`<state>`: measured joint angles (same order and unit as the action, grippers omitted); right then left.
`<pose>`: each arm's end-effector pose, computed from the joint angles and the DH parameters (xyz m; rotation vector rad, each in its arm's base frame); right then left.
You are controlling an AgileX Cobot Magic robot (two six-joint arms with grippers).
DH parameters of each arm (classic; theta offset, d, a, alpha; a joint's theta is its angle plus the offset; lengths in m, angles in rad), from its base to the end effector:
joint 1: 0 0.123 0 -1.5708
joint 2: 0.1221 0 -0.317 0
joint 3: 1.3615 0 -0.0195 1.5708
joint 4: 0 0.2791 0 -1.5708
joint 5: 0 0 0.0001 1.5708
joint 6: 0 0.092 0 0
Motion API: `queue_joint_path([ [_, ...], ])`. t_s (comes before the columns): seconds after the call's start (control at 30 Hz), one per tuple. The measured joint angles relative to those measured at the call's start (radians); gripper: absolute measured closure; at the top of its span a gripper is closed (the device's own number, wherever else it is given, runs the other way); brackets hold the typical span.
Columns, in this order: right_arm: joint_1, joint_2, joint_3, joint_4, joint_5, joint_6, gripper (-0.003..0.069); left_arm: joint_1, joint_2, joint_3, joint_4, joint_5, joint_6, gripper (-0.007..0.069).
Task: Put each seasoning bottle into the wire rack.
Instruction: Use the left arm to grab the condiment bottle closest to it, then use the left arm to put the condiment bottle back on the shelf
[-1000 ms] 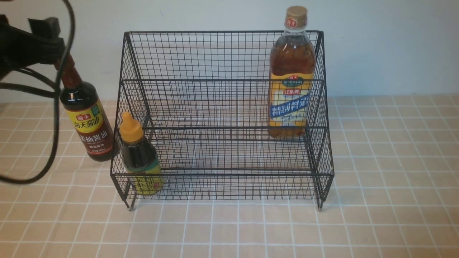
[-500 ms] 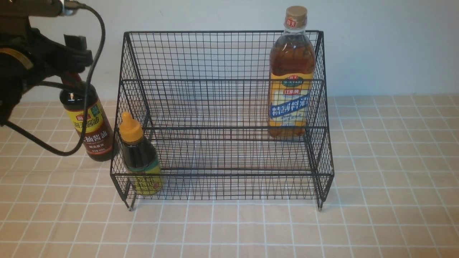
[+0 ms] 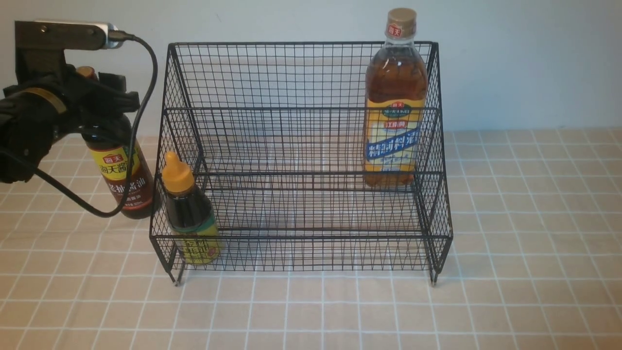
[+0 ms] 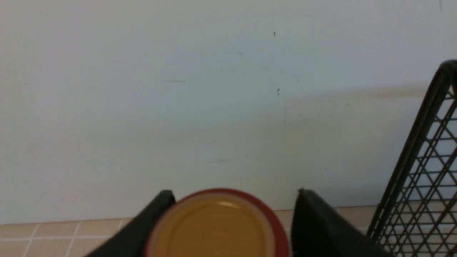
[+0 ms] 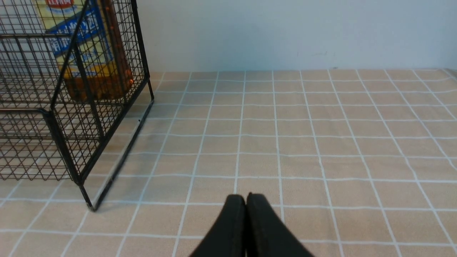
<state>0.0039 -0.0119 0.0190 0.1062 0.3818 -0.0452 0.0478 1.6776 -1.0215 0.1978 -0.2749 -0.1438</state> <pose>0.0494 0.0038 0.1724 0.0190 1.8709 0.0765 0.4051 0.0145 0.2706 0.0358 1.8691 0.0154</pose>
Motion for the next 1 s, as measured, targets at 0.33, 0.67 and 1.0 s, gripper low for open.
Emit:
queue_joint_path([
  [0.33,0.000,0.000,0.000,-0.002,0.000,0.000,0.0673,-0.001,-0.061,0.011,0.002,0.076,0.038,0.0359],
  [0.67,0.000,0.000,0.000,-0.003,0.000,0.000,0.0673,-0.002,-0.261,-0.117,-0.003,0.212,0.097,0.0362],
  [1.0,0.000,0.000,0.000,-0.003,0.000,0.000,0.0673,-0.136,-0.318,-0.363,-0.005,0.221,0.064,0.0365],
])
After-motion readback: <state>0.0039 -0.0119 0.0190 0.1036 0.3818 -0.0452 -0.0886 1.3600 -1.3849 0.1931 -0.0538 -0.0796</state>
